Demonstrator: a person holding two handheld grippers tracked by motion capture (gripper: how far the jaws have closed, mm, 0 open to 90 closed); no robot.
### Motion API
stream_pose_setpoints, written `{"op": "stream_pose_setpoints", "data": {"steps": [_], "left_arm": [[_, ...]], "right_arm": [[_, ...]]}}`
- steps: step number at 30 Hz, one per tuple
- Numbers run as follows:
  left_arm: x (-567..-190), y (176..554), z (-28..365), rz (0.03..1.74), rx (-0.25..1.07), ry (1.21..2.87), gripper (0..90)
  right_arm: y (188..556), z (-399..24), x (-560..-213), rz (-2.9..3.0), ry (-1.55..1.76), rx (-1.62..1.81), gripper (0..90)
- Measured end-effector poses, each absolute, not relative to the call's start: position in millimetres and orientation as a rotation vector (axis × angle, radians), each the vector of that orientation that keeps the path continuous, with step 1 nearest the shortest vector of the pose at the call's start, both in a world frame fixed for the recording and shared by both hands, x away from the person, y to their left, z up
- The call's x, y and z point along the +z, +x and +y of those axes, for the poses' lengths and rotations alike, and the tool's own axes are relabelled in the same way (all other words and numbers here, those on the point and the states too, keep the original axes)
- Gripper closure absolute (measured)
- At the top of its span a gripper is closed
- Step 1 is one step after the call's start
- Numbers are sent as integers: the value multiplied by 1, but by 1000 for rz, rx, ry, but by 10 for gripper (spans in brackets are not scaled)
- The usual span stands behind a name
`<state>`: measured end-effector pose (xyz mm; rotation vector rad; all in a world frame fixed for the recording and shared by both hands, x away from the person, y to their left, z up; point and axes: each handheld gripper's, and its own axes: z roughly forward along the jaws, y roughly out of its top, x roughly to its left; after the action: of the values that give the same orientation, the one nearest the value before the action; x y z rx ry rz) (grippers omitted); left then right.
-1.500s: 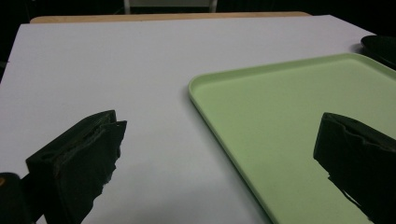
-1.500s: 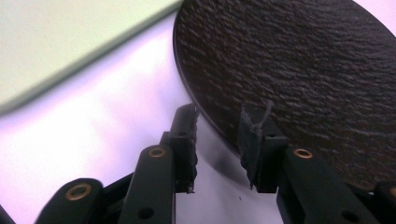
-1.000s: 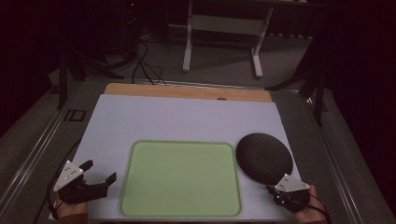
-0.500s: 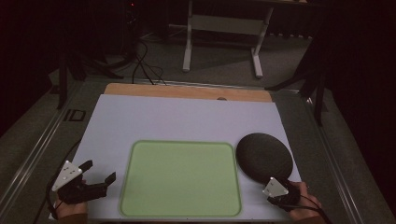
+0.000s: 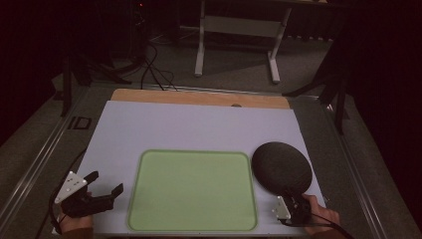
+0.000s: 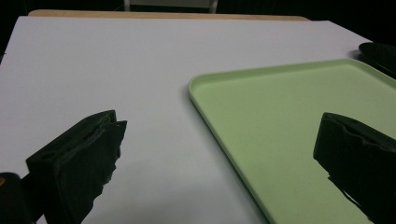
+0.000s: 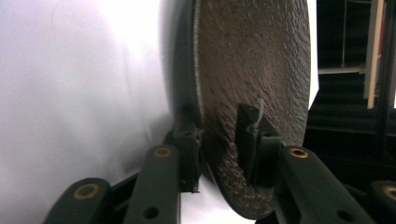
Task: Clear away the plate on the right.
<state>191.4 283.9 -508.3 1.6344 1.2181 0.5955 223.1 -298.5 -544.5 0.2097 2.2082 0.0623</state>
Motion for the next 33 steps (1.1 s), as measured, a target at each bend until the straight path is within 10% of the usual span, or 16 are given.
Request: {"op": "stream_pose_setpoints", "data": {"steps": [33], "left_arm": [[-509,191,286,1230,590,1616,9]], "right_arm": [[220,-277,-530,2079,157,-28,858]]}}
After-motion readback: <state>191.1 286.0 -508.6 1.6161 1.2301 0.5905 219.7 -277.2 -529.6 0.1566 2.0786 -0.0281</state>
